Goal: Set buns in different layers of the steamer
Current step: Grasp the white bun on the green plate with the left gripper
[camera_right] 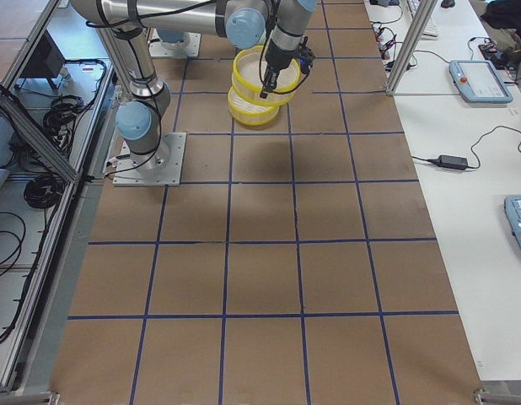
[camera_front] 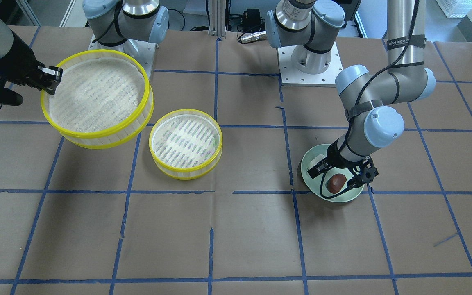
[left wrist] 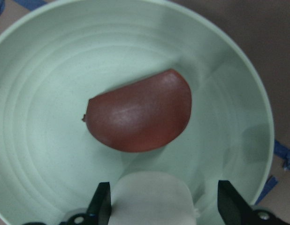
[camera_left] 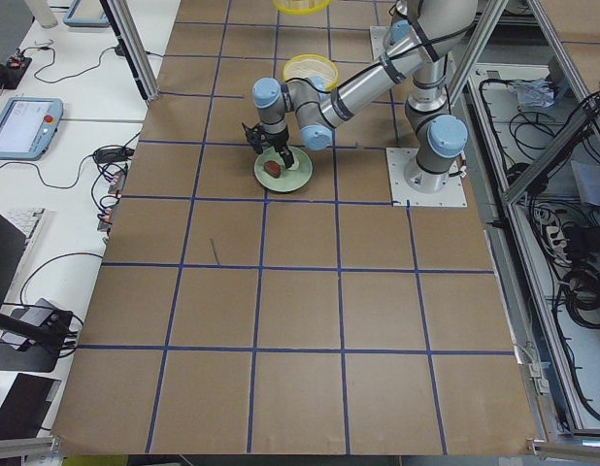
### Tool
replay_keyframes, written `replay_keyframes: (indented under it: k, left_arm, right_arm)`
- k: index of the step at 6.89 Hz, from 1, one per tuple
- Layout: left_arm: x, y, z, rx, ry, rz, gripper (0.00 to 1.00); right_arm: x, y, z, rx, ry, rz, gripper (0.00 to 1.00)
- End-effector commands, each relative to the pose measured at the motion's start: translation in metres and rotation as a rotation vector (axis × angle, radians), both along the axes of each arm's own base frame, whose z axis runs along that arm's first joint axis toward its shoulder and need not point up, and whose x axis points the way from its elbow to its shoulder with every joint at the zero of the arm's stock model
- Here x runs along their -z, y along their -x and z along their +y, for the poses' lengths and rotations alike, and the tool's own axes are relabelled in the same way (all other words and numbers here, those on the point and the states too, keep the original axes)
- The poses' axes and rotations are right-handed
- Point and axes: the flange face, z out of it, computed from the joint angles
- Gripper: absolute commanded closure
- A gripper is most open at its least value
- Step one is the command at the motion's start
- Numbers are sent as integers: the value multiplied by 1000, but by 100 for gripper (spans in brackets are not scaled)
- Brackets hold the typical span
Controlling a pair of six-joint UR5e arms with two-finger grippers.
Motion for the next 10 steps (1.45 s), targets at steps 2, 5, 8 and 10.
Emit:
replay_keyframes:
  k: [2,5,8,10]
  left_arm:
    - [0,-2,3,10,-5,-21,91]
    - [-22,-3,-2,54,26,-104,97]
    - [-92,144,-8,273,119,-95,96]
    - [-90,275,43,281,151,3,96]
  right_arm:
    - [-3,12,-1,23,4,2,91]
    - [-3,12,-1,24,3,0,91]
    - [-2,12,0,24,-1,-1,91]
    - [-2,12,0,24,-2,1,91]
